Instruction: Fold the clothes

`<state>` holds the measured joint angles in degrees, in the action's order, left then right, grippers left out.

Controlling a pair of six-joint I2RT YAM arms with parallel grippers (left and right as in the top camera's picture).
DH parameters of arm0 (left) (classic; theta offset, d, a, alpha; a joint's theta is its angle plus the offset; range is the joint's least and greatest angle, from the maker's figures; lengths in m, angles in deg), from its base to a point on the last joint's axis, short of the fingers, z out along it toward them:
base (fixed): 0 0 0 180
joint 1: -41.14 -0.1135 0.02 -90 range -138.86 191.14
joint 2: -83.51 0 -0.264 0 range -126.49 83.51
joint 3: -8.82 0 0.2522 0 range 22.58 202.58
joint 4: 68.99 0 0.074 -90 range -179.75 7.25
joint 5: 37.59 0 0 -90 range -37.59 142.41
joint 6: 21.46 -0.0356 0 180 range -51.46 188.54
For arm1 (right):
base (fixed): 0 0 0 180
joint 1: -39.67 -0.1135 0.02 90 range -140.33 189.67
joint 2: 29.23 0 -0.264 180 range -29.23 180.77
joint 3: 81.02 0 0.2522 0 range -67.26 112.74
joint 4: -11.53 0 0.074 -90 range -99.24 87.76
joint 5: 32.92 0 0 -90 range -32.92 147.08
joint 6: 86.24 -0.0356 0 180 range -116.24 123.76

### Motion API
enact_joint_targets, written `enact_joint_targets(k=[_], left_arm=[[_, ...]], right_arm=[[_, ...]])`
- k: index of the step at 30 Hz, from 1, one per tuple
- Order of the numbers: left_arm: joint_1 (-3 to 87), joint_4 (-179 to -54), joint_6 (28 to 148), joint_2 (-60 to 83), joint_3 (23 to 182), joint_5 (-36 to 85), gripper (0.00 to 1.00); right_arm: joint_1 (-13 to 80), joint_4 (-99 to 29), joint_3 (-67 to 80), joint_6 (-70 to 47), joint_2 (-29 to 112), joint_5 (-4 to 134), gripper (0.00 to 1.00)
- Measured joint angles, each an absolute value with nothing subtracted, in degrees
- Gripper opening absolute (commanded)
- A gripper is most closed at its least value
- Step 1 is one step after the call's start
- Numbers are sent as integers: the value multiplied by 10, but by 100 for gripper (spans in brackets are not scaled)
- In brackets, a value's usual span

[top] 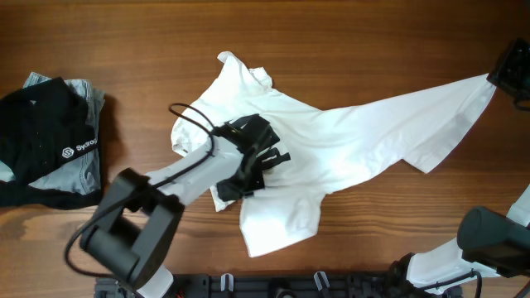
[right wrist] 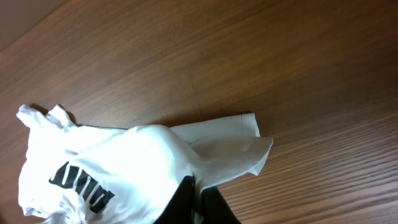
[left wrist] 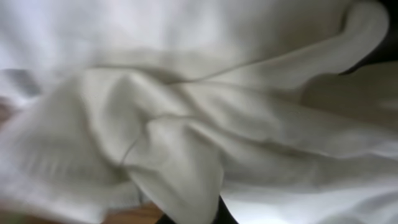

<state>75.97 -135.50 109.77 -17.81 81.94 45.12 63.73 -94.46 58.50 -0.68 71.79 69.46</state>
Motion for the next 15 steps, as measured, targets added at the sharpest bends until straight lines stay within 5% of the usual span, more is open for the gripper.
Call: enact_joint_targets(k=[15], left_arm=[[516,-1462,923,106,1201,526,4]], right_arm=[[637,-929,586,11,683,767,4]])
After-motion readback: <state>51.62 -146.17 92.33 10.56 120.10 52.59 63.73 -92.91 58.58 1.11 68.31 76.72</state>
